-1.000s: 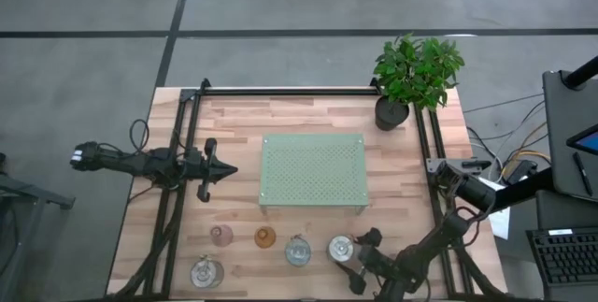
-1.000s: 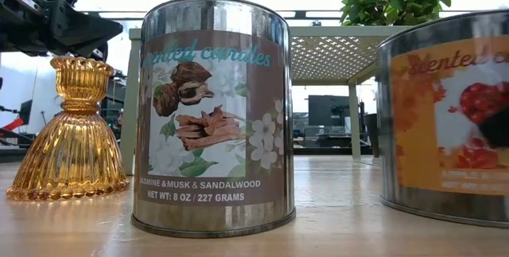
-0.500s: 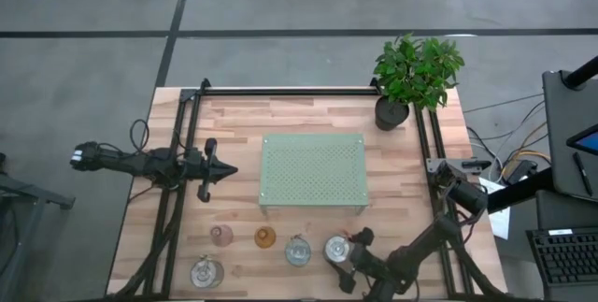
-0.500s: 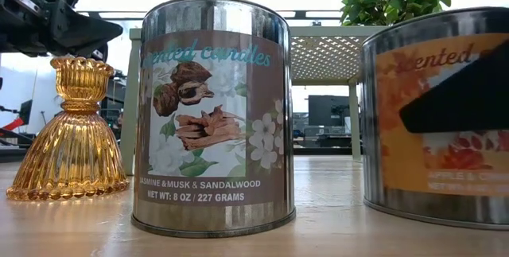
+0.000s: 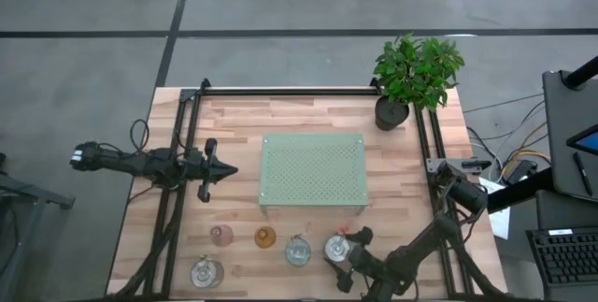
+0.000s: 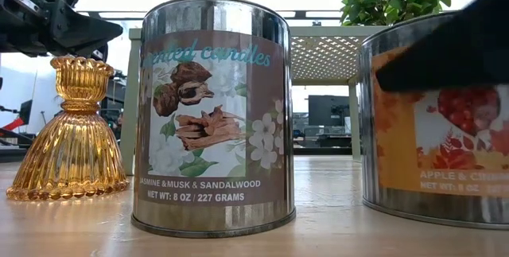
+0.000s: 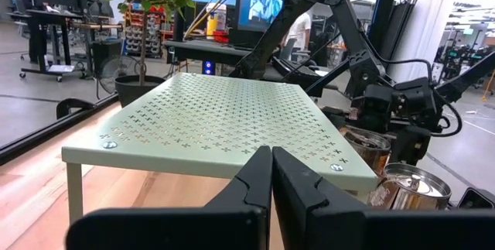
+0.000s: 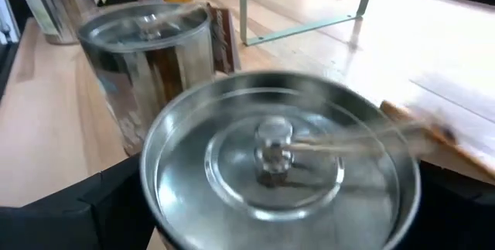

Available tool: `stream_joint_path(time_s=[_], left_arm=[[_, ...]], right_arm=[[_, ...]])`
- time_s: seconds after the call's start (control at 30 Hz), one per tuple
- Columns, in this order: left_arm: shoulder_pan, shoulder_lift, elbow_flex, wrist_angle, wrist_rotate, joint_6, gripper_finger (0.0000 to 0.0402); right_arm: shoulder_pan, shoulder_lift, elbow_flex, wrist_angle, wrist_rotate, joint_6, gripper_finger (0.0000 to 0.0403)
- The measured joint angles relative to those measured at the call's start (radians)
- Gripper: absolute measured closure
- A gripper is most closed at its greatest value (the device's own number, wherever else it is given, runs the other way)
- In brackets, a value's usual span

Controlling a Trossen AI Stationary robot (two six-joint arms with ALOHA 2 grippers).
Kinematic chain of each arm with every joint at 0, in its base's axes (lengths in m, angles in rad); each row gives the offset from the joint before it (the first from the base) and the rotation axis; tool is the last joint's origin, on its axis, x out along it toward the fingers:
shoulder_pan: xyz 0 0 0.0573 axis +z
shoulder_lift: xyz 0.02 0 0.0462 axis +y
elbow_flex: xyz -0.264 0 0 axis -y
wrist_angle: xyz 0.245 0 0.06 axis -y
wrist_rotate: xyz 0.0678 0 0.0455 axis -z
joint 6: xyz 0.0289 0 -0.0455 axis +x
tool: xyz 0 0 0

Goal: Pick & Place candle stick holders
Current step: Put the orange scented candle on the shelf

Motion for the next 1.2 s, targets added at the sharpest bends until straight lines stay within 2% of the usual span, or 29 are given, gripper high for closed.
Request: stream_joint_path(time_s=[0.2,0.43,0.67,0.87,1.2], left_arm=[[0.0,0.0,0.0,0.0,0.0,0.0,0.039],[0.0,0.0,0.0,0.0,0.0,0.0,0.039],[0.0,0.0,0.0,-0.004,0.0,0.0,0.039],[0.0,0.0,0.0,-0.004,0.0,0.0,0.039],[0.0,0.0,0.0,-0.004,0.0,0.0,0.039]], right_arm=[[-0.006,-0.022,0.018,-0.001,0.0,-0.05,0.0018],[-0.013,-0.037,0.012,0.001,-0.061,-0.074,0.0057],[-0.018,-0.042,0.001,0.002,-0.064,-0.067,0.004],[-0.023,-0.074,0.002,-0.008,-0.098,-0.114,0.0058],[-0.032,-0.125,0.001,-0.007,-0.079,-0.149,0.0051]])
